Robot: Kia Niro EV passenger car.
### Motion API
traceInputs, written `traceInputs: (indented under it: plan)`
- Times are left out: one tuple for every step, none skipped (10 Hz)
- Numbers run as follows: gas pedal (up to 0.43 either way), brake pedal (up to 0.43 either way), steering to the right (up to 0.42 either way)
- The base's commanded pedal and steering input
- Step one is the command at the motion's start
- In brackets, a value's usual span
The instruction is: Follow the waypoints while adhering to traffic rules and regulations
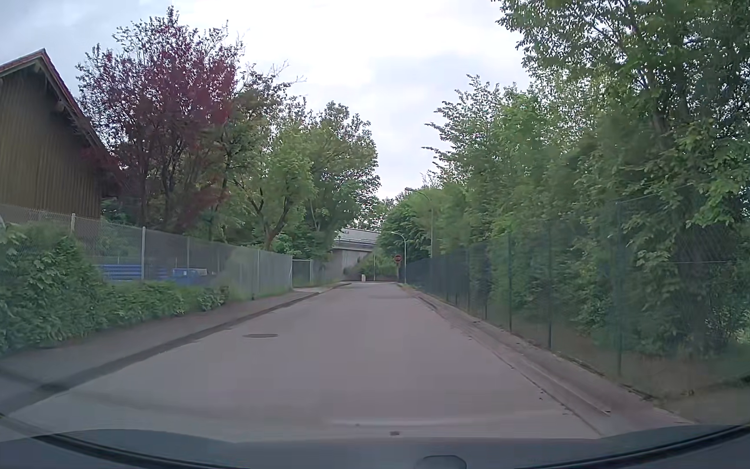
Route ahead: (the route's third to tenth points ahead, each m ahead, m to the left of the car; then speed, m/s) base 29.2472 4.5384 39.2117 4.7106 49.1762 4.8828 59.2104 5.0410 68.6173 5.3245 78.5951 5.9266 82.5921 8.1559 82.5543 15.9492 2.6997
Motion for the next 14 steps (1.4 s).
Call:
traceInputs:
  plan:
    - [0.087, 0.000, -0.058]
    - [0.087, 0.000, -0.055]
    - [0.087, 0.000, -0.051]
    - [0.087, 0.000, -0.046]
    - [0.087, 0.000, -0.043]
    - [0.087, 0.000, -0.040]
    - [0.087, 0.000, -0.035]
    - [0.087, 0.000, -0.031]
    - [0.087, 0.000, -0.023]
    - [0.087, 0.000, -0.016]
    - [0.087, 0.000, -0.012]
    - [0.087, 0.000, -0.009]
    - [0.087, 0.000, -0.002]
    - [0.000, 0.000, 0.006]
